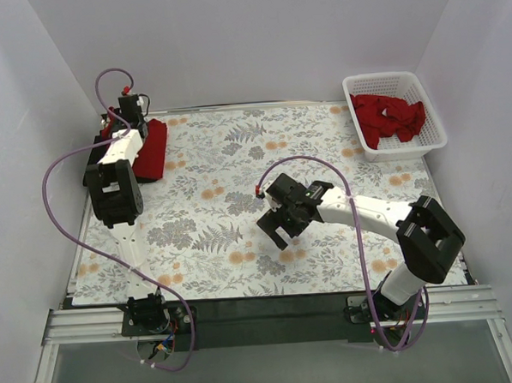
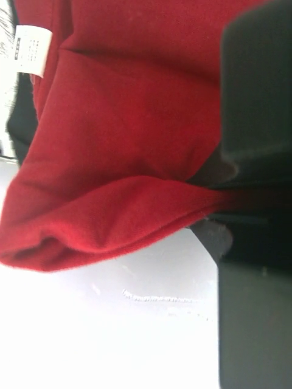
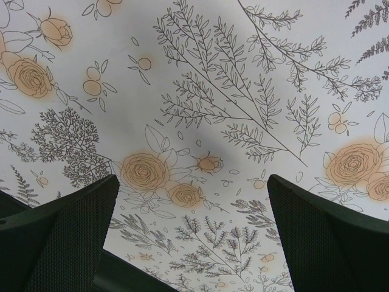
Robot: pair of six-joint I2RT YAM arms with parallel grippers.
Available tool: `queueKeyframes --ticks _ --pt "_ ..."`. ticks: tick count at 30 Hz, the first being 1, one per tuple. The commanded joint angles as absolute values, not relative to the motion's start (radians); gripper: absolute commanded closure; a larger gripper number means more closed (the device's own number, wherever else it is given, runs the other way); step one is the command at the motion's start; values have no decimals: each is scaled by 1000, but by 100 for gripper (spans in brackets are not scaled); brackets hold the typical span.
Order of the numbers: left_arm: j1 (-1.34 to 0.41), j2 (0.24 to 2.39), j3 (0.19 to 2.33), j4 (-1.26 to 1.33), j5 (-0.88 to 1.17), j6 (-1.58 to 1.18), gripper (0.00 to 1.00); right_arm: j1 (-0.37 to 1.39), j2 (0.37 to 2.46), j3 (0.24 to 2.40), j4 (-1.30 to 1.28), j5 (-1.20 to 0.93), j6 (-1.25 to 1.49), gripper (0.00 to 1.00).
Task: Fold and stack the t-shirts
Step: Neatly place the folded tshirt to the corner
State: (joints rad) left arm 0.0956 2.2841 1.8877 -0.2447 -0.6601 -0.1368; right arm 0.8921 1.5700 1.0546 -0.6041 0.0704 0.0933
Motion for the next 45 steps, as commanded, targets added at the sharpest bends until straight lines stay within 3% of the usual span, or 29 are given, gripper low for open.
queueKeyframes --ticks 1,25,26,30,31,34,40,45 --pt "117 2267 1882 -187 -718 -120 86 894 1582 1100 -612 64 83 2" --pt "149 2355 1950 -54 -778 -72 82 893 1585 1115 -632 66 86 2" --pt "150 2356 1942 -49 -781 -72 79 891 1585 1115 -634 66 86 2" --pt "160 2365 1918 -31 -822 -75 47 893 1583 1109 -635 64 87 2" --pt "163 2364 1917 -28 -828 -86 30 893 1582 1111 -635 66 87 2" --pt "182 2353 1927 -38 -864 -149 16 893 1572 1111 -637 72 89 2" --pt "202 2258 1910 -186 -796 -398 6 893 1539 1109 -637 133 100 2" --pt "202 2106 1895 -443 -412 -811 5 847 1436 1108 -635 256 156 2"
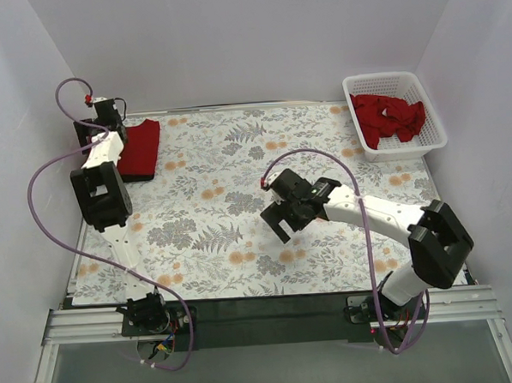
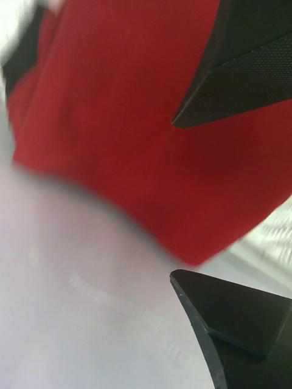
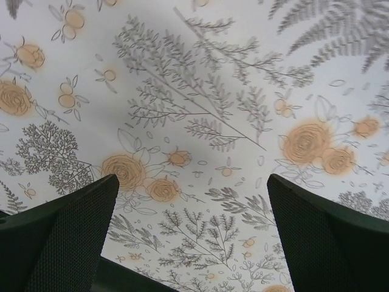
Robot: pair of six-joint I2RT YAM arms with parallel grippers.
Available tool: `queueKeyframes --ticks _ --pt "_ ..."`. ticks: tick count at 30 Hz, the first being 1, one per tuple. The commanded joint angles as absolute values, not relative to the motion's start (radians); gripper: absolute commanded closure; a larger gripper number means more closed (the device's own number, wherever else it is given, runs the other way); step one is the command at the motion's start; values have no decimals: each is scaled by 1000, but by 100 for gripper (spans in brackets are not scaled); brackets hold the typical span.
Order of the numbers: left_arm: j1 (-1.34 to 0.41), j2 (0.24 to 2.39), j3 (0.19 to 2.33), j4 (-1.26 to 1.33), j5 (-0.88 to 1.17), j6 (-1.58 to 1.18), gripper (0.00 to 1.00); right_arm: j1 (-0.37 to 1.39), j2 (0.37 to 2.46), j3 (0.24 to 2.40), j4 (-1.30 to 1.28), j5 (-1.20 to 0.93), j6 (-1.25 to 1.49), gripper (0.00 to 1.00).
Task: Fold and stack the t-shirts
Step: Neatly place the folded tshirt to the corner
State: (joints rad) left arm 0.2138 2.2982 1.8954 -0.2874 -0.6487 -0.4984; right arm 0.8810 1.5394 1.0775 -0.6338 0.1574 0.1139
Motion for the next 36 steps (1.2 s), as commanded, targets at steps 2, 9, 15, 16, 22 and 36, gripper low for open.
queueKeyframes --ticks 2,9,15,16,22,36 --pt "203 1985 1810 -457 -182 -949 4 804 1395 1104 -634 300 187 2" --pt "157 1571 1478 -377 228 -1112 4 655 1145 1080 -660 425 245 2" --pt "149 1118 1293 -429 281 -1186 4 566 909 1060 -664 534 275 2" --pt "149 1068 1292 -480 247 -1193 3 566 879 1060 -664 554 273 2" --pt "47 798 1335 -744 -41 -1216 3 566 657 1052 -641 655 209 2" --pt "-169 419 1144 -796 -308 -1213 2 566 457 1005 -574 733 109 2"
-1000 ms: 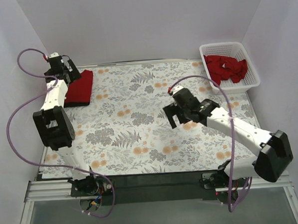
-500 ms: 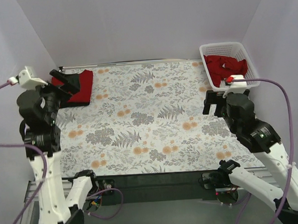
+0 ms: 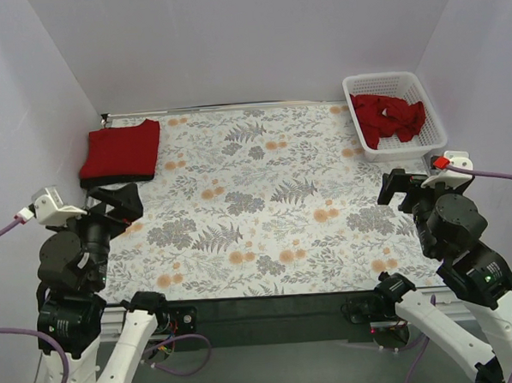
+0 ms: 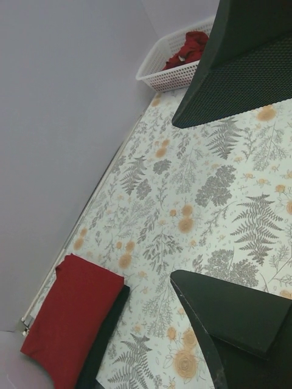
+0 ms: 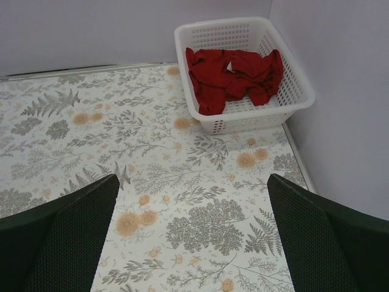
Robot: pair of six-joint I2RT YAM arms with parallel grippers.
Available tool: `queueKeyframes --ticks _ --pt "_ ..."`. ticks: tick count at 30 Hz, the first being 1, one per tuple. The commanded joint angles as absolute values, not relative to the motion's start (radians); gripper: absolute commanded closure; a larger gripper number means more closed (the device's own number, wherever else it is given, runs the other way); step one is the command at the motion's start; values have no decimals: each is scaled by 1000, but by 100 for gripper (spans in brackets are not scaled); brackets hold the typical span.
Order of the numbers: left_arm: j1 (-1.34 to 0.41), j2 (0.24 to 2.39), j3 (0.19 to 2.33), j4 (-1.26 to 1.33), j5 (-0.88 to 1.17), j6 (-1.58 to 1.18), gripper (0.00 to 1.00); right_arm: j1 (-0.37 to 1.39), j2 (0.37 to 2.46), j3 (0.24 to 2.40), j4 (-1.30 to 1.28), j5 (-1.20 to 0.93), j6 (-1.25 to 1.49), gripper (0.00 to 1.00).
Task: Fold and stack the t-shirts
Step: Neatly place the folded tshirt to the corner
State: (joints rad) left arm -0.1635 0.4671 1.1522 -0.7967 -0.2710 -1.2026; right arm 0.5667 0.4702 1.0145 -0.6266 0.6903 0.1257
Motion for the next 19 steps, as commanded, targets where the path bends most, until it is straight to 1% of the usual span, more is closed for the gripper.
queueKeyframes --ticks 1,7,14,19 --pt "-169 408 1138 -776 -305 -1224 2 566 453 1000 -566 735 106 2" --pt "-169 325 1060 -669 -403 -1230 2 566 425 968 -519 736 95 2" --pt "-169 278 985 -601 -455 -1221 2 566 407 948 -496 726 72 2" --pt "-169 270 948 -574 -449 -1193 2 566 403 933 -479 721 58 2"
